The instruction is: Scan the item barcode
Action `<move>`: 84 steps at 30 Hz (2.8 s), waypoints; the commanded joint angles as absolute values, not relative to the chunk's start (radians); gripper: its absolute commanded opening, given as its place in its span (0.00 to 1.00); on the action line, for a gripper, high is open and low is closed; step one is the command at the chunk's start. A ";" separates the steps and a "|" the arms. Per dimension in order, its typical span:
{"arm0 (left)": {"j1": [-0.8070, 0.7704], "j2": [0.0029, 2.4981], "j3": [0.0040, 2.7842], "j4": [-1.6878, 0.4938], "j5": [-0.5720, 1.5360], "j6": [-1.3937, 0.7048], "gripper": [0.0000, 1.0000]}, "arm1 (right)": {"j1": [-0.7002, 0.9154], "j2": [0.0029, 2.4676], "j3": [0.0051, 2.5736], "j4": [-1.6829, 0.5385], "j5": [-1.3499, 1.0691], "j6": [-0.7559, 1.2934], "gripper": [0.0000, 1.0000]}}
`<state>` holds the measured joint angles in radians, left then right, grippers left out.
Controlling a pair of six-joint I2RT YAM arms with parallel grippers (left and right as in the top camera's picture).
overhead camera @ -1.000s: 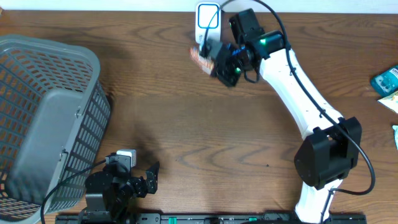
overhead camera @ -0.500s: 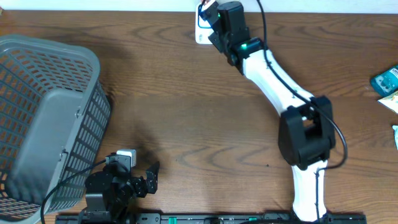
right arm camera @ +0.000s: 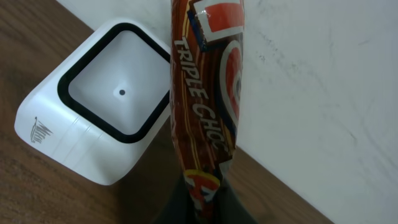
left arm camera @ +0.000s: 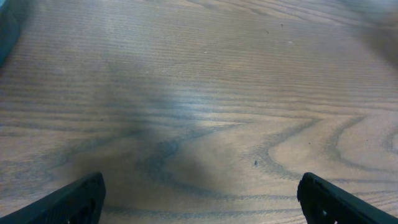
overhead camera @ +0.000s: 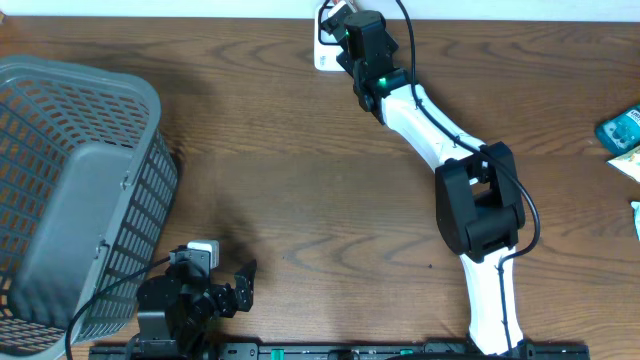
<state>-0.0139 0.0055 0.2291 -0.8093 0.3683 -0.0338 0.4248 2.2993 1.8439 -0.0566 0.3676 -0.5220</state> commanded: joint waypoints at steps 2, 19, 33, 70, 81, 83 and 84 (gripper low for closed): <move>-0.010 0.004 0.217 -0.855 0.381 -0.042 0.98 | 0.432 2.304 1.858 -0.052 0.353 -0.542 0.03; -0.010 0.004 0.217 -0.855 0.381 -0.042 0.98 | 0.440 2.518 2.086 -0.053 0.501 -0.741 0.04; -0.010 0.004 0.217 -0.855 0.381 -0.042 0.98 | 0.422 2.461 2.112 -0.182 0.710 -0.744 0.01; -0.010 0.004 0.217 -0.855 0.382 -0.042 0.98 | -0.339 1.742 2.051 -1.033 -0.092 0.115 0.99; -0.010 0.004 0.217 -0.855 0.381 -0.042 0.98 | -0.339 1.258 2.051 -1.067 -0.081 0.115 0.99; -0.010 0.004 0.217 -0.855 0.382 -0.042 0.98 | -0.339 1.184 2.051 -1.067 -0.081 0.115 0.99; -0.010 0.004 0.217 -0.855 0.382 -0.042 0.98 | -0.339 1.149 2.051 -1.067 -0.081 0.115 0.99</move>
